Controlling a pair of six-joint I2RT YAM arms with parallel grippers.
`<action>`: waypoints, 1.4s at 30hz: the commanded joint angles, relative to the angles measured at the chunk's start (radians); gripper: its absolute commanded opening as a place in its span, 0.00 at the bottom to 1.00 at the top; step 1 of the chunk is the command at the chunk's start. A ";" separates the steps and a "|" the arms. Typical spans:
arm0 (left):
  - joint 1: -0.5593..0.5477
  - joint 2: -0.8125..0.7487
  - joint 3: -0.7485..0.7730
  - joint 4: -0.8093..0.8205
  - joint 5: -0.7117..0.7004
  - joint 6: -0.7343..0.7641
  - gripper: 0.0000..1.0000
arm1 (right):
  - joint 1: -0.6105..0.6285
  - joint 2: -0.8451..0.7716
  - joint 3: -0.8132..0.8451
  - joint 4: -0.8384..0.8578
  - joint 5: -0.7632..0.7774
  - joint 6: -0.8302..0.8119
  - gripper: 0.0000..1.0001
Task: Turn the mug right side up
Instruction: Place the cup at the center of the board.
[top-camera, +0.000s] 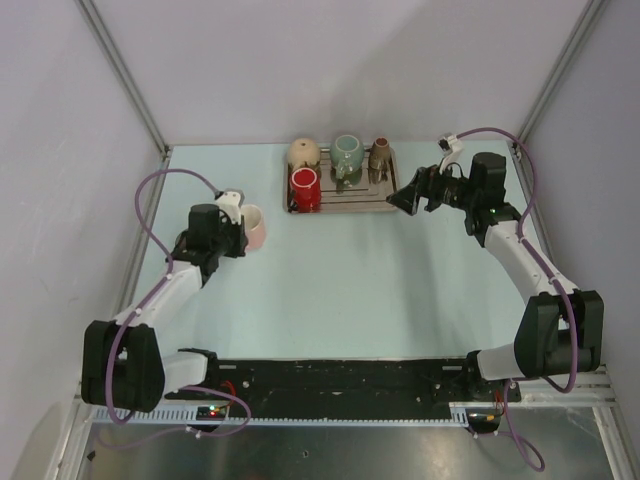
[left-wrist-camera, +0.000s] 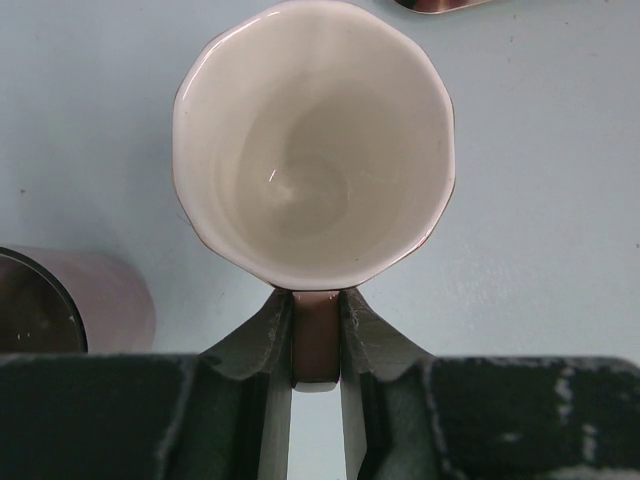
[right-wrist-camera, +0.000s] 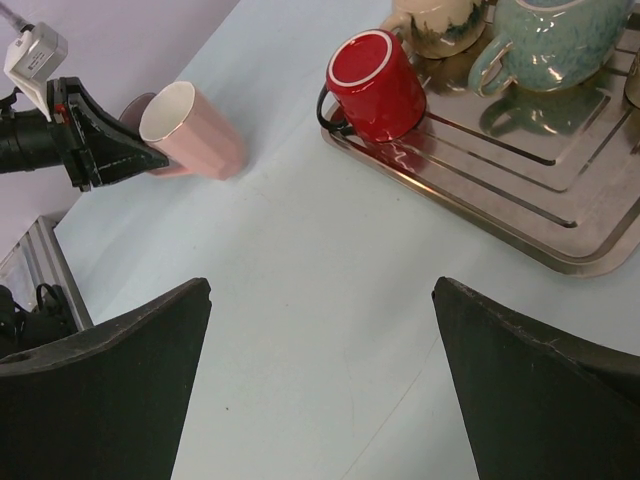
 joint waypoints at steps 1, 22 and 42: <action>0.005 -0.005 0.032 0.156 -0.041 -0.009 0.00 | 0.001 0.011 0.013 0.038 -0.013 0.005 0.99; 0.010 -0.015 0.002 0.137 -0.006 -0.026 0.00 | -0.002 0.015 0.014 0.032 -0.018 0.004 0.99; 0.027 -0.019 0.006 0.035 0.058 0.018 0.00 | -0.006 0.021 0.010 0.039 -0.016 0.008 0.99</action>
